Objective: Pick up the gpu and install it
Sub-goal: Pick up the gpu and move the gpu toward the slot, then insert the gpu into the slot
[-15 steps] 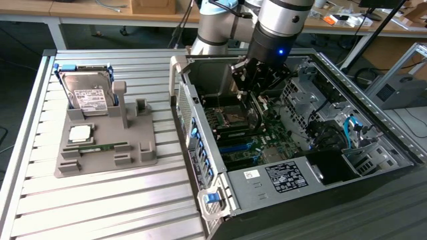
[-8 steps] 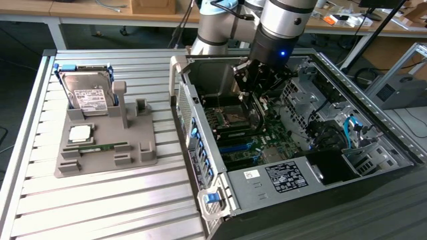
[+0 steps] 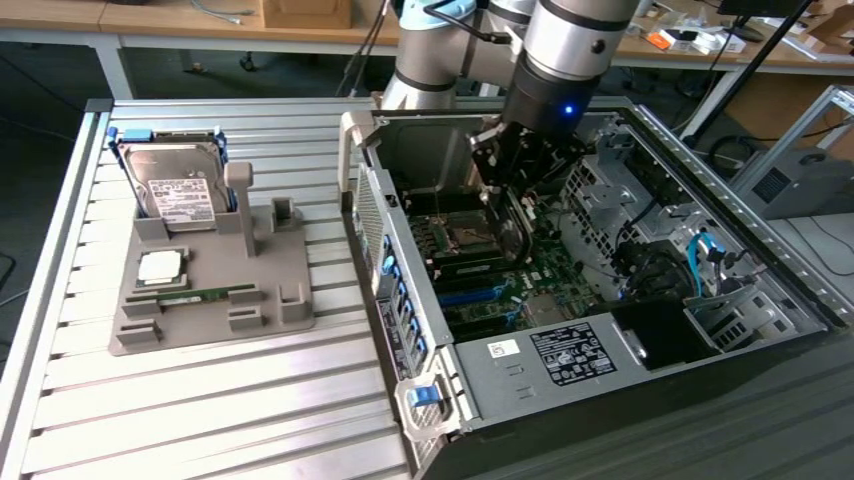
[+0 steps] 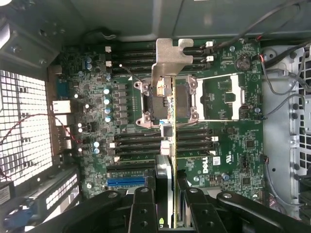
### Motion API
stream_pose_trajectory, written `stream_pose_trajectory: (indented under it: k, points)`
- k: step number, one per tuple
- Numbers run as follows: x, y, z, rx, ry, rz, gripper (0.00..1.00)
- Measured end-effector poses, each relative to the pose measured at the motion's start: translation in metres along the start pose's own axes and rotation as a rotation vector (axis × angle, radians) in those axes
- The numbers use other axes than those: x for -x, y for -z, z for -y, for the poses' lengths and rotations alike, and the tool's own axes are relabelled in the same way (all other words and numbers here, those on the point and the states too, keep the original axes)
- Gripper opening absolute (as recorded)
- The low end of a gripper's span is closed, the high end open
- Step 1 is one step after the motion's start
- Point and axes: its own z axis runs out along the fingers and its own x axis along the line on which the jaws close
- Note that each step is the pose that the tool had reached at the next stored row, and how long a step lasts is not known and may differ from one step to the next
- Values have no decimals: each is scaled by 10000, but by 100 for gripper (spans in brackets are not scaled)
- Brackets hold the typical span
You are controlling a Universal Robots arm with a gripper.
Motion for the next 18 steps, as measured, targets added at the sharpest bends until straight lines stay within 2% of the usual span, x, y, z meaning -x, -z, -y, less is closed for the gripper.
stream_pose_trajectory:
  k: [11,18]
  points:
    - [64,-41,-3,-23,19,0,27]
    - [67,-42,-3,-22,20,1,27]
